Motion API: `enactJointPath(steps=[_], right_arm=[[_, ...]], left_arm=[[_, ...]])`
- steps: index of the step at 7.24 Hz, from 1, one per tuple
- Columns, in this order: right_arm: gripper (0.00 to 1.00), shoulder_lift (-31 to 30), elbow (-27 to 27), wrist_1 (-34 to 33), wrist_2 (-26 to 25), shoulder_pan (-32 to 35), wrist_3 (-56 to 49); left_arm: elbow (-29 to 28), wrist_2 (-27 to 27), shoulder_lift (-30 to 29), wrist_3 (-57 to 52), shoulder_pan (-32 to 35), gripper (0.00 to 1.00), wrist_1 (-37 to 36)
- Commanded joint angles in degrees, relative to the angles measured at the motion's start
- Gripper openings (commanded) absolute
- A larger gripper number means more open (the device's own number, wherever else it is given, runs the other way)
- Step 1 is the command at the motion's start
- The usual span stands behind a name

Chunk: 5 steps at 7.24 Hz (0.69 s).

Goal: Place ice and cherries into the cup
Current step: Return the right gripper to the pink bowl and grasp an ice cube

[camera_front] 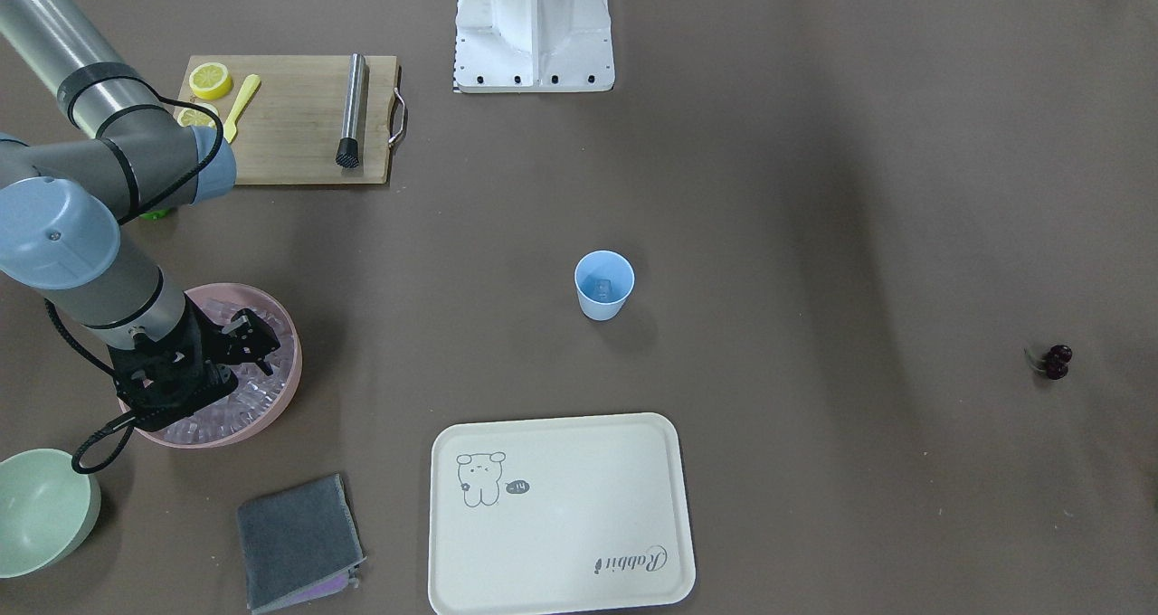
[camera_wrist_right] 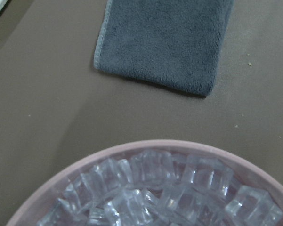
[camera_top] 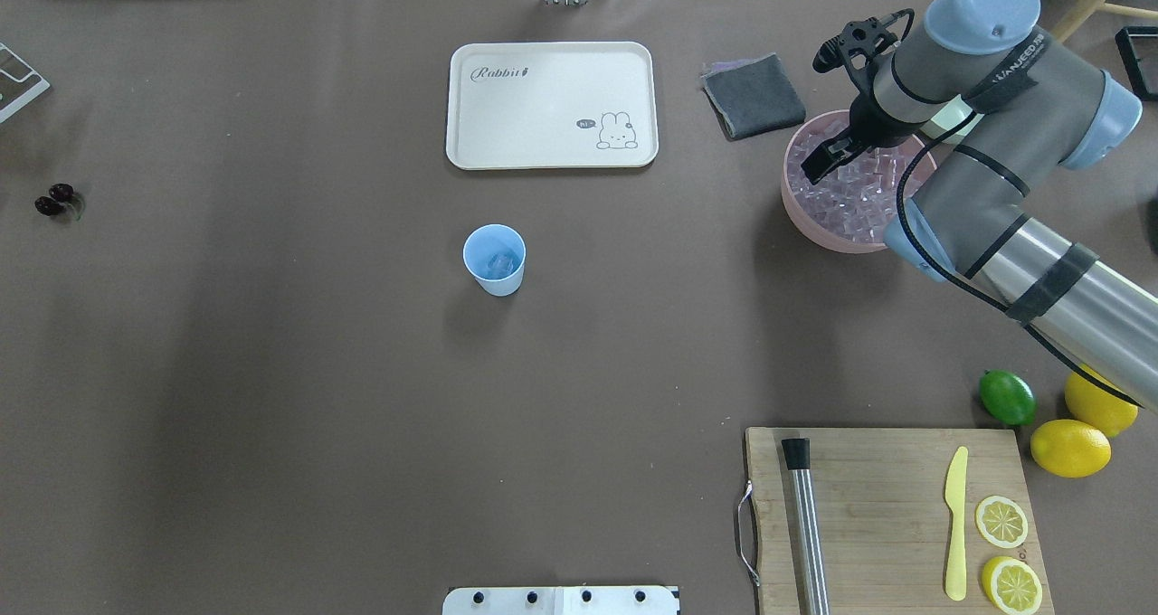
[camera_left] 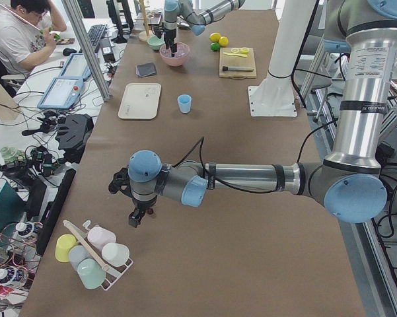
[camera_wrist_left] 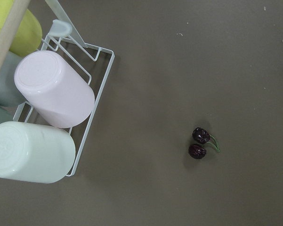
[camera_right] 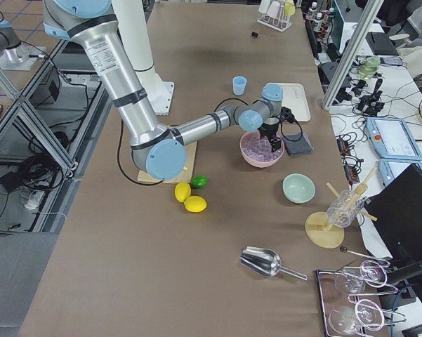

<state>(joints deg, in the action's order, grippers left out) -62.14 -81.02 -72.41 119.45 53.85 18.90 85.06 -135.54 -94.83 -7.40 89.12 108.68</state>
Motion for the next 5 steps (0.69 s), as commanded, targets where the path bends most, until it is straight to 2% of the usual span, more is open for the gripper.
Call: enactJointPath(steps=[1, 2, 3, 4, 5], right_arm=[[0.98, -1.1, -0.3, 0.3, 0.0, -0.4, 0.2], [0.98, -1.7, -0.4, 0.3, -0.1, -0.7, 0.2], [0.91, -1.6, -0.2, 0.3, -0.2, -0.9, 0.2], [0.71, -1.6, -0.2, 0.3, -0.1, -0.9, 0.3], [0.59, -1.6, -0.2, 0.3, -0.1, -0.9, 0.3]], left_arm=[[-0.1, 0.0, -0.1, 0.0, -0.1, 0.98, 0.2], [0.3, 0.0, -0.1, 0.0, -0.1, 0.98, 0.2], [-0.2, 0.0, -0.5, 0.0, -0.1, 0.98, 0.2], [-0.2, 0.1, -0.7, 0.0, -0.1, 0.98, 0.2], [-0.1, 0.0, -0.7, 0.0, -0.1, 0.98, 0.2]])
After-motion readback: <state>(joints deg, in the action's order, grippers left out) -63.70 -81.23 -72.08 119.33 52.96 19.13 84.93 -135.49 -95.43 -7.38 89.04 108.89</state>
